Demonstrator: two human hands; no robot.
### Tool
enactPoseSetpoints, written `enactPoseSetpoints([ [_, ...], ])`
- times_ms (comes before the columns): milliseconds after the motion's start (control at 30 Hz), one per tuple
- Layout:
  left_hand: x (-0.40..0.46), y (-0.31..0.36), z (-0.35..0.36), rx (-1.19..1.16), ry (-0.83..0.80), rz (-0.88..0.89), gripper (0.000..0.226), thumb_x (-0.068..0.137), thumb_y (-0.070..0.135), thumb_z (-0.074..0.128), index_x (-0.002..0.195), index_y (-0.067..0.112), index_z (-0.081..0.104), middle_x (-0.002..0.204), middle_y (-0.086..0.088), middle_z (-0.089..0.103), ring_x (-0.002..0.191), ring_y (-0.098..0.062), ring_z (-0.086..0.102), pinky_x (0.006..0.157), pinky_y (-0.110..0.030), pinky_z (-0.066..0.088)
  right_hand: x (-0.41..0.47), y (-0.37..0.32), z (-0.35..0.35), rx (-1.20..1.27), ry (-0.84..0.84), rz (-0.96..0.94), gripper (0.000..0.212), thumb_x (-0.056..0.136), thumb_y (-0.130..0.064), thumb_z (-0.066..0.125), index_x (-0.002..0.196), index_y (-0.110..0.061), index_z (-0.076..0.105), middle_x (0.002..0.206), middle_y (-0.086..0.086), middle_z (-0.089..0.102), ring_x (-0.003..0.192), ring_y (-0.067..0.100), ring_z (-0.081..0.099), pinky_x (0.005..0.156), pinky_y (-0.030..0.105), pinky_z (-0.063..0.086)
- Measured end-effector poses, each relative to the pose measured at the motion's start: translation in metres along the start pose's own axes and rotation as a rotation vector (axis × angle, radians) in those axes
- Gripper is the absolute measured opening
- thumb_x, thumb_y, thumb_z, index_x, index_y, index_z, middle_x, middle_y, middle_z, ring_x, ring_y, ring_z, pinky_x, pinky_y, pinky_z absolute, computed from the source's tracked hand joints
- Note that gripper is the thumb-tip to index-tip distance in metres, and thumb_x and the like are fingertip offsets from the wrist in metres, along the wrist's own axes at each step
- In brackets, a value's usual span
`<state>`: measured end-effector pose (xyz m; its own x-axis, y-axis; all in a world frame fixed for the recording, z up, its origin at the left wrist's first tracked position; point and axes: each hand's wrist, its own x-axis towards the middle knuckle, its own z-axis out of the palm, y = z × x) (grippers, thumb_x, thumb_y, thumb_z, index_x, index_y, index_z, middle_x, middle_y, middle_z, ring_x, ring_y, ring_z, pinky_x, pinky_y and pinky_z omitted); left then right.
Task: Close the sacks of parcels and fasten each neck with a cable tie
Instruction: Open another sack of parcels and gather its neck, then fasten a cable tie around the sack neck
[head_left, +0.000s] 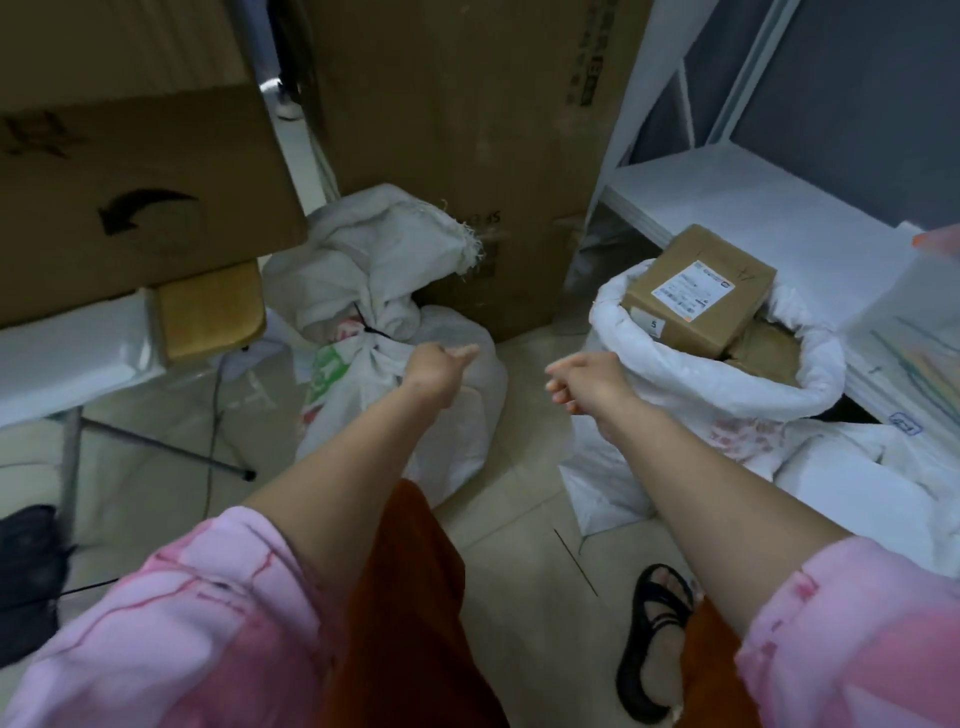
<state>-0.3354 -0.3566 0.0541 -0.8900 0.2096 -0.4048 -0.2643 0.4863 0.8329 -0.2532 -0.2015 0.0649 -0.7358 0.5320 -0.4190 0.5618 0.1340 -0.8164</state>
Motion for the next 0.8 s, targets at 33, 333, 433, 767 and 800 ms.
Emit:
enactPoseSetpoints([
  [33, 0.001, -0.007, -0.008, 0.002, 0.022, -0.010, 0.041, 0.092, 0.032, 0.059, 0.112, -0.003, 0.061, 0.102, -0.029, 0.063, 0.074, -0.032, 0.061, 0.059, -0.032, 0.044, -0.003, -0.004, 0.012, -0.016, -0.019, -0.011, 0.014, 0.096, -0.009, 0.050, 0.095, -0.008, 0.064, 0.072, 0.004, 0.060, 0.059, 0.011, 0.053, 0.052, 0.020, 0.043],
  [333, 0.023, -0.056, -0.072, -0.231, 0.184, -0.121, 0.012, 0.090, 0.017, 0.063, 0.099, 0.015, 0.057, 0.071, -0.006, 0.051, 0.053, -0.017, 0.047, 0.049, -0.025, 0.039, 0.001, -0.025, 0.122, -0.129, -0.013, -0.149, 0.010, 0.086, -0.010, 0.064, 0.079, -0.005, 0.069, 0.073, 0.003, 0.062, 0.069, 0.014, 0.057, 0.060, 0.022, 0.046],
  [433, 0.050, -0.063, -0.077, -0.315, 0.273, -0.142, 0.037, 0.087, 0.017, 0.067, 0.121, 0.007, 0.056, 0.110, -0.012, 0.061, 0.095, -0.028, 0.063, 0.081, -0.033, 0.051, 0.020, -0.027, 0.146, -0.158, -0.009, -0.194, 0.021, 0.083, -0.021, 0.071, 0.065, -0.014, 0.063, 0.071, -0.002, 0.063, 0.076, 0.016, 0.061, 0.075, 0.031, 0.052],
  [767, 0.147, -0.069, -0.066, -0.024, 0.436, 0.002, 0.032, 0.080, 0.009, 0.046, 0.105, 0.004, 0.064, 0.103, -0.019, 0.067, 0.095, -0.034, 0.062, 0.082, -0.038, 0.052, 0.094, -0.015, 0.174, -0.568, -0.003, -0.538, 0.028, 0.093, -0.017, 0.055, 0.120, -0.014, 0.063, 0.124, 0.002, 0.057, 0.118, 0.022, 0.040, 0.097, 0.029, 0.037],
  [800, 0.155, -0.071, -0.065, 0.029, 0.433, 0.015, 0.035, 0.077, 0.010, 0.044, 0.105, 0.003, 0.064, 0.103, -0.019, 0.067, 0.096, -0.035, 0.061, 0.080, -0.037, 0.050, 0.099, -0.013, 0.177, -0.600, -0.010, -0.540, 0.029, 0.094, -0.018, 0.054, 0.122, -0.014, 0.061, 0.125, 0.003, 0.055, 0.118, 0.022, 0.038, 0.096, 0.027, 0.035],
])
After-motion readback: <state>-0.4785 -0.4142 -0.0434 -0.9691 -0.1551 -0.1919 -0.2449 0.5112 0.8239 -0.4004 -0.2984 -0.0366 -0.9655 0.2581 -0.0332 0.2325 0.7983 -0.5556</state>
